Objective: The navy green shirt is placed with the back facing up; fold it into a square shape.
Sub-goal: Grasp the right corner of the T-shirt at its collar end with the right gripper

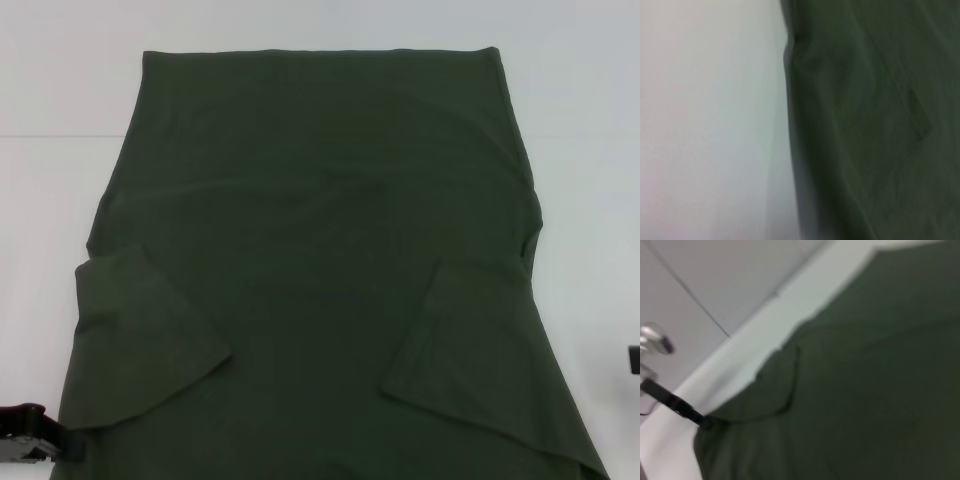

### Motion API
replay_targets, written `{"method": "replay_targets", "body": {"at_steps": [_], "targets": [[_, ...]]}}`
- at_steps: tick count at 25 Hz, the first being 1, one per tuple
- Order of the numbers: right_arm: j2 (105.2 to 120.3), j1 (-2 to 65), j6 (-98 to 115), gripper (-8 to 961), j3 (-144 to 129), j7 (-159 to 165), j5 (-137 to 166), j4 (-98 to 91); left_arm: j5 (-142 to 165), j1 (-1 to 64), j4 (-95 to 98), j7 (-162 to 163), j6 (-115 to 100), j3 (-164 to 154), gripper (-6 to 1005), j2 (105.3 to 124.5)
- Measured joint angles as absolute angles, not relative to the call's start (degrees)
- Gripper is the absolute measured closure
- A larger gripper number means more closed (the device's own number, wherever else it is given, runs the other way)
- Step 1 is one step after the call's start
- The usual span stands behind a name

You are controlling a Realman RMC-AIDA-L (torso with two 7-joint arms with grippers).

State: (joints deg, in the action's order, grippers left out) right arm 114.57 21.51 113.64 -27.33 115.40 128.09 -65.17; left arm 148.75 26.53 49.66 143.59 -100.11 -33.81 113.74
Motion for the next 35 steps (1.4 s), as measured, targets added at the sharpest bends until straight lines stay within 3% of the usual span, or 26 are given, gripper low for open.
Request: {"method": "replay_targets", "body": {"at_steps": [15, 35], "targets": [[114.18, 28.0, 113.7, 125, -36.0, 137.6, 147.3, -63.3, 148.7, 26.4, 49.7, 141.1, -101.6, -32.0, 946, 112.92], [115.21, 29.2, 104.2, 125, -44.7, 137.4, 149.0, -55.2, 148.7, 26.2, 49.5, 140.3, -101.6, -31.0, 946, 113.02]]}}
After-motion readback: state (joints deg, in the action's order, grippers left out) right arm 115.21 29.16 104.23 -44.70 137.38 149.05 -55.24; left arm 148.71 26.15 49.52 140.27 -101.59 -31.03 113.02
